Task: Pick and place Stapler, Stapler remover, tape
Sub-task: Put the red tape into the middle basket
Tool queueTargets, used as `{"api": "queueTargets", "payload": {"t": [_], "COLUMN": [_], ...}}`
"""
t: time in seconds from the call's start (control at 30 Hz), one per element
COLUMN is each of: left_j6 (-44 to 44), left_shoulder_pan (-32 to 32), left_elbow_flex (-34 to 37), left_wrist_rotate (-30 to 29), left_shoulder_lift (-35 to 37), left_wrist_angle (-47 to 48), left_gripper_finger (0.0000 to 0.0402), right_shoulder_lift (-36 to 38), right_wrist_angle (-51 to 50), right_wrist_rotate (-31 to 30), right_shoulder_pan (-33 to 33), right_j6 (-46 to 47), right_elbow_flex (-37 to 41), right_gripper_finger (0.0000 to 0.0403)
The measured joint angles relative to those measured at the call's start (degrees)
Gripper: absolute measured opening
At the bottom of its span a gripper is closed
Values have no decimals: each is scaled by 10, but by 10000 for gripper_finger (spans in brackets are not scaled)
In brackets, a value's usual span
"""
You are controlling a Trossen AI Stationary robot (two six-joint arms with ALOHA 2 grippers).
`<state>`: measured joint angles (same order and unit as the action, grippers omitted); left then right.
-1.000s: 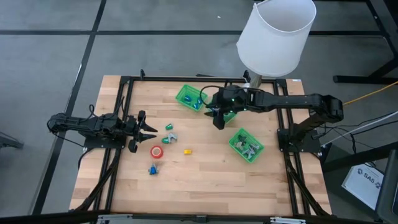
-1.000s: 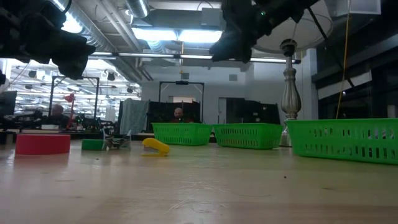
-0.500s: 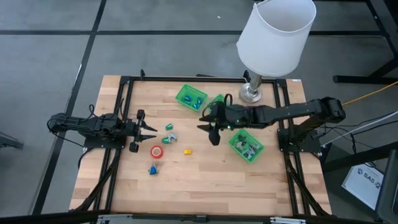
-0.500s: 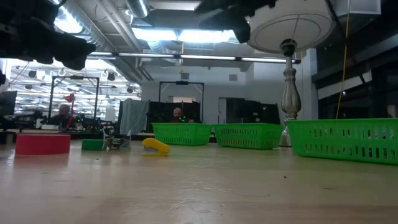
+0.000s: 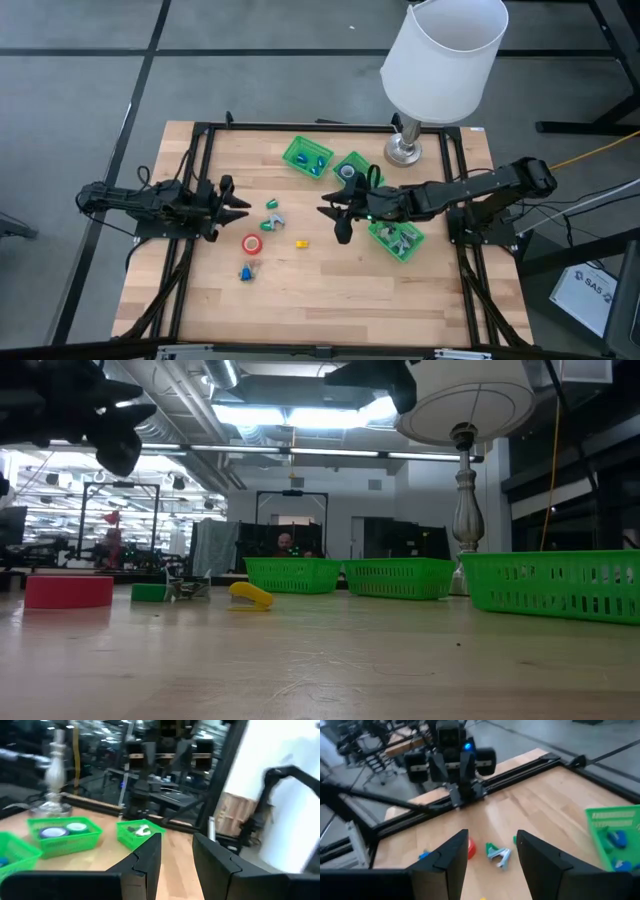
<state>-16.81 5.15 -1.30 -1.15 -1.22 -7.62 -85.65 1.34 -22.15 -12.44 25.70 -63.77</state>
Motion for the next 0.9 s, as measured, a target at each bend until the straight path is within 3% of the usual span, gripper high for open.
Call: {"api": "queueTargets", "payload": {"t": [0.2, 0.33, 0.63, 0.9], "left_j6": [-83, -102, -86, -16], "left_shoulder_pan": [0, 0, 0, 24], "left_elbow_flex": [0, -30, -152, -182], "left_wrist_rotate": [-18, -6, 32, 57], "left_shoulder_lift": [-3, -38, -212, -361], "left_wrist_angle": [6, 111, 337, 344], "left_gripper_finger": [107, 106, 106, 112], "right_shoulder_lift": [0, 0, 0, 0], "right_wrist_angle": [12, 10, 8, 4], "right_wrist_rotate": [-10, -9, -8, -8], "right_shoulder_pan": [0, 0, 6, 6], "right_j6": [0, -4, -28, -28], "right_elbow_flex": [0, 0, 0, 0], "right_gripper_finger": [172, 172, 172, 172]}}
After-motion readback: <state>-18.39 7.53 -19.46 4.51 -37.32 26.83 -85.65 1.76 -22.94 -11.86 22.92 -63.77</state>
